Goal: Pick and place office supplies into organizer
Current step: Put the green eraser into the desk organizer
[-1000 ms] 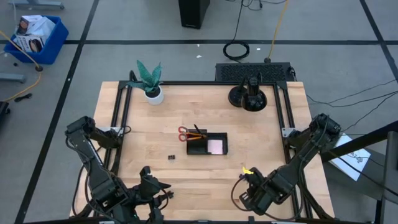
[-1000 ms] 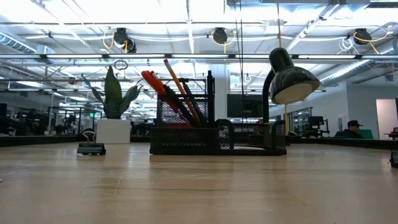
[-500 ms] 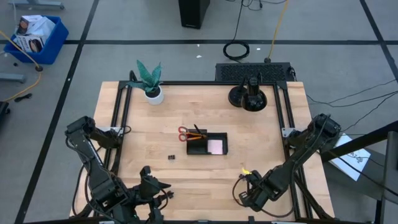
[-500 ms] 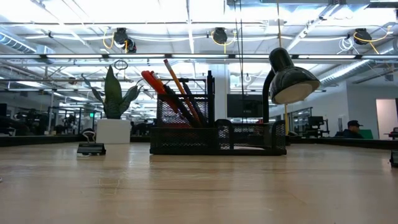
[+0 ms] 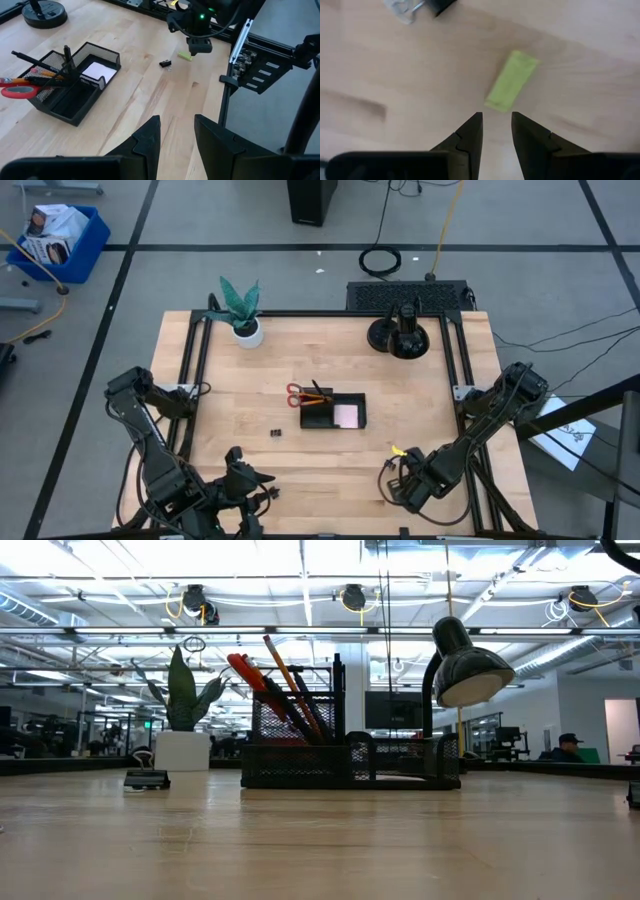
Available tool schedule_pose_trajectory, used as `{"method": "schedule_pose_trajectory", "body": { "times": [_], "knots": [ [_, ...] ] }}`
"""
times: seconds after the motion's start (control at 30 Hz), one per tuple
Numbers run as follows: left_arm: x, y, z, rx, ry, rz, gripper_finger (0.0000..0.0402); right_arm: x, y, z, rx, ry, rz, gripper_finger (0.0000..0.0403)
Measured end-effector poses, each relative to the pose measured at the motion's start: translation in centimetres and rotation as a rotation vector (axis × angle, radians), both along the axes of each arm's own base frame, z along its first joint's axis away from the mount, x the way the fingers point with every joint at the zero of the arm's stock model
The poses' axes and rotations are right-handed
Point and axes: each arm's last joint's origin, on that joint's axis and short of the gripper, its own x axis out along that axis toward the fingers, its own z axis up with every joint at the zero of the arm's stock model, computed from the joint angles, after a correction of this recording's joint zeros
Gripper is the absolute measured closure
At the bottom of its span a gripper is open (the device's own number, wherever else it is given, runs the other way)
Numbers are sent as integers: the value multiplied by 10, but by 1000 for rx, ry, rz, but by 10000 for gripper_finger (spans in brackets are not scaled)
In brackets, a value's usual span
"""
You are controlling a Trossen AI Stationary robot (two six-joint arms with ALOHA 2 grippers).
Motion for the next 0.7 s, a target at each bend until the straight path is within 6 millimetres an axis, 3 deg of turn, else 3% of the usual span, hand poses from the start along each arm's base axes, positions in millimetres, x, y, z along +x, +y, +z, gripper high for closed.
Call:
{"method": "schedule_pose_trajectory", "body": {
  "times": [0.37, 0.7],
  "knots": [
    [0, 0, 0, -1, -2, 3, 277, 3, -5, 0, -36, 0, -67, 305],
    [0, 0, 0, 2, -1, 0, 277, 0, -7, -1, -56, 23, -98, 276]
  ]
}}
